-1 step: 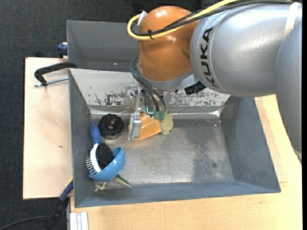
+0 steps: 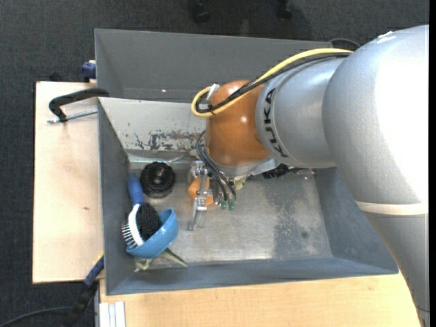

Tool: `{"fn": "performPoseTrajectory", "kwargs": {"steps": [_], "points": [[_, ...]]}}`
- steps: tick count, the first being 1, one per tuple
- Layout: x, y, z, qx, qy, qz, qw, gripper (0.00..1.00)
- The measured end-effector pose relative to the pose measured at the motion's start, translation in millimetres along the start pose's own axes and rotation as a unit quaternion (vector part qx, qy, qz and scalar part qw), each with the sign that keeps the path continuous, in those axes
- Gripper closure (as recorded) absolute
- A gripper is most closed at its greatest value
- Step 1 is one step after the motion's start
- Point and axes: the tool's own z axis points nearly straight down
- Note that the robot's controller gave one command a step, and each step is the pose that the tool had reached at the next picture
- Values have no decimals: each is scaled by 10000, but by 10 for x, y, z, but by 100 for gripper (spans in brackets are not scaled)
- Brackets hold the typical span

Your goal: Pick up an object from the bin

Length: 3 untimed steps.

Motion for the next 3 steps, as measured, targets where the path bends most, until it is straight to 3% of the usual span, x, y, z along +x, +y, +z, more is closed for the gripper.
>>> {"fn": "performPoseTrajectory", "kwargs": {"steps": [1,2,3], "points": [[-379,-469,-55,-9,-66,-892,9960,0],[-374,-456,-53,-17,-61,-890,9960,100],[-340,-524,-1660,-11,-116,-1158,9932,100]]}}
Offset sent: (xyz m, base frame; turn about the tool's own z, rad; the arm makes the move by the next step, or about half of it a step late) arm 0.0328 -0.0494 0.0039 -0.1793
